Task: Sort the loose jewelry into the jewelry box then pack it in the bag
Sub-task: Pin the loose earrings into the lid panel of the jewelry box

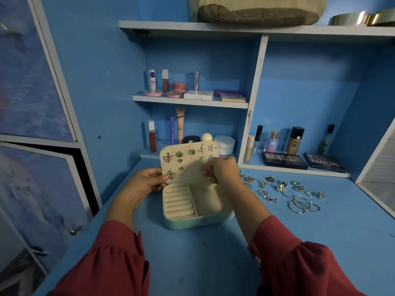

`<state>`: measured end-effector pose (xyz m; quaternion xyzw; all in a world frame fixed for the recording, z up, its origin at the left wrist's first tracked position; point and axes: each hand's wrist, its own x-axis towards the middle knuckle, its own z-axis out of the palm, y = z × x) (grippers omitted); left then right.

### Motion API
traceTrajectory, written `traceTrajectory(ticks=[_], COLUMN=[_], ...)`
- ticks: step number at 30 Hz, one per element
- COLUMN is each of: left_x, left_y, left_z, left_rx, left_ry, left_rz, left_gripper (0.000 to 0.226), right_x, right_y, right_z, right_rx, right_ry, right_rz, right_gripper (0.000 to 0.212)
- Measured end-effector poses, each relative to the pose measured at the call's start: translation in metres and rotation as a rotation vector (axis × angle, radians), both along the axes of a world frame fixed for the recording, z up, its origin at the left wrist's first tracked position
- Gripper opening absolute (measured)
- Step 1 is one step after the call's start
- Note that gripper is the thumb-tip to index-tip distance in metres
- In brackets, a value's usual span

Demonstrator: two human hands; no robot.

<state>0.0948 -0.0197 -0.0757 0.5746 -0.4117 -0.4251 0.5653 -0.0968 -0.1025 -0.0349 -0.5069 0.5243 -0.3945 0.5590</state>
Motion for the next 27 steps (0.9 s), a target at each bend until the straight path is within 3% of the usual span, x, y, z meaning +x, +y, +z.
traceTrajectory(ticks=[8, 13, 18, 23, 27], left_x=[-0.001, -0.001, -0.004, -0.003, -0.002], left_y=[0.002, 0.005, 0.007, 0.008, 0.009], left_z=[0.002, 0.005, 0.009, 0.009, 0.009], left_rx=[-0.004, 0.008, 0.017, 0.025, 0.013], left_ry=[0.012, 0.029, 0.051, 0.029, 0.022], left_rz=[-0.009, -0.023, -0.041, -0.036, -0.032], left_gripper=[0.017, 0.016, 0.018, 0.020, 0.044], right_x=[-0.024, -0.038, -0.047, -0.055, -0.062], right_y=[0.011, 0.003, -0.002, -0.004, -0.008], right_z=[0.018, 0.010, 0.001, -0.003, -0.009], right_rx=[0.210, 0.342, 0.353, 0.326, 0.338], right_ry=[-0.324, -0.492, -0.467, -0.439, -0.403], right_rz=[0.113, 0.187, 0.255, 0.378, 0.490], right_gripper=[0.010, 0.020, 0.036, 0.013, 0.006])
